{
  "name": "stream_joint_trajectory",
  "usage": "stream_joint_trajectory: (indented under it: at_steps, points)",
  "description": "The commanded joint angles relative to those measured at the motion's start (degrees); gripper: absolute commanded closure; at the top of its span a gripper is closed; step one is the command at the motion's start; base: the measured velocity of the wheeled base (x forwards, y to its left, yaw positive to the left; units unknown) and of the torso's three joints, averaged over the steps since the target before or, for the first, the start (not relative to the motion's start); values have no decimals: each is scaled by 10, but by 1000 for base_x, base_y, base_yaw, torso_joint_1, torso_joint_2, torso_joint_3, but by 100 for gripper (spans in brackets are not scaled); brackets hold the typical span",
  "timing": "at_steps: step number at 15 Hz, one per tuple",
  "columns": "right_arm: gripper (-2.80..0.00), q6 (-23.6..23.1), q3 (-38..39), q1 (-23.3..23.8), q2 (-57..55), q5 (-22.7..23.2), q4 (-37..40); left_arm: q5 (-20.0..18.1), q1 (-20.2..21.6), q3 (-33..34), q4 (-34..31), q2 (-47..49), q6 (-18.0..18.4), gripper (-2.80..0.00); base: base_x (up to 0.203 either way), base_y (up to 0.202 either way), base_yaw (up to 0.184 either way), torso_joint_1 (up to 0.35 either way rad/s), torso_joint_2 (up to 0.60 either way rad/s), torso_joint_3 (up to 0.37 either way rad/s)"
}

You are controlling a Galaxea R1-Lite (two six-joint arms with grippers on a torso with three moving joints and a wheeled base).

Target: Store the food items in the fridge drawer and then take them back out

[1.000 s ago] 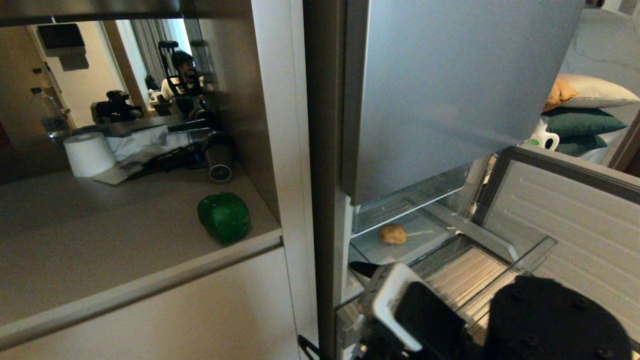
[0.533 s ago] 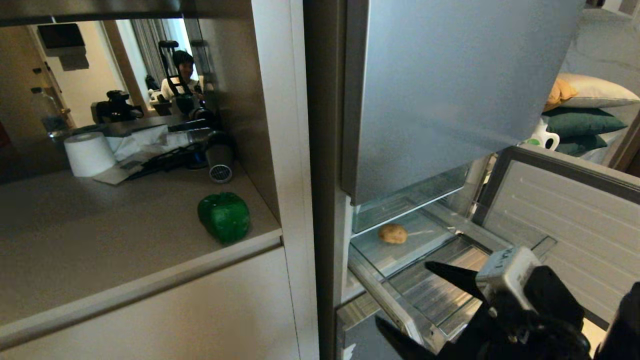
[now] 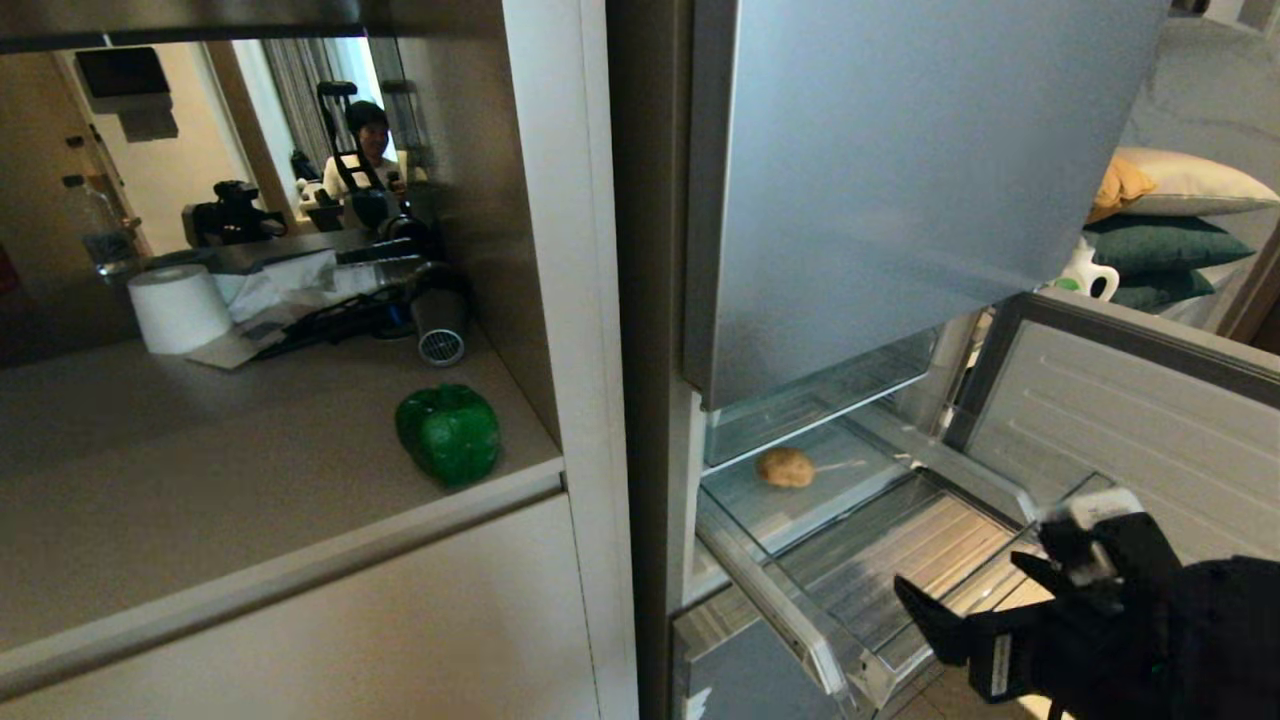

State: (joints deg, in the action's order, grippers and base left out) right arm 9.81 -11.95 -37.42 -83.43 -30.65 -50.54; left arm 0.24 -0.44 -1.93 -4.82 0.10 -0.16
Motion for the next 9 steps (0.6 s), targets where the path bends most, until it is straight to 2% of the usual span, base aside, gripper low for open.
stream_joint_trajectory:
  at_steps: [1, 3, 5, 9]
  points:
    - [-280, 2, 0, 93, -24, 21, -4, 0, 0, 0, 0, 0, 0, 0, 0, 0, 0, 0, 0, 0]
    - [-280, 2, -1, 191, -35, 97, -4, 0, 0, 0, 0, 1, 0, 0, 0, 0, 0, 0, 0, 0]
    - [-280, -7, -3, 284, -42, 204, -6, 0, 0, 0, 0, 0, 0, 0, 0, 0, 0, 0, 0, 0]
    - [-280, -80, -27, 431, -112, 433, -41, 0, 0, 0, 0, 0, 0, 0, 0, 0, 0, 0, 0, 0]
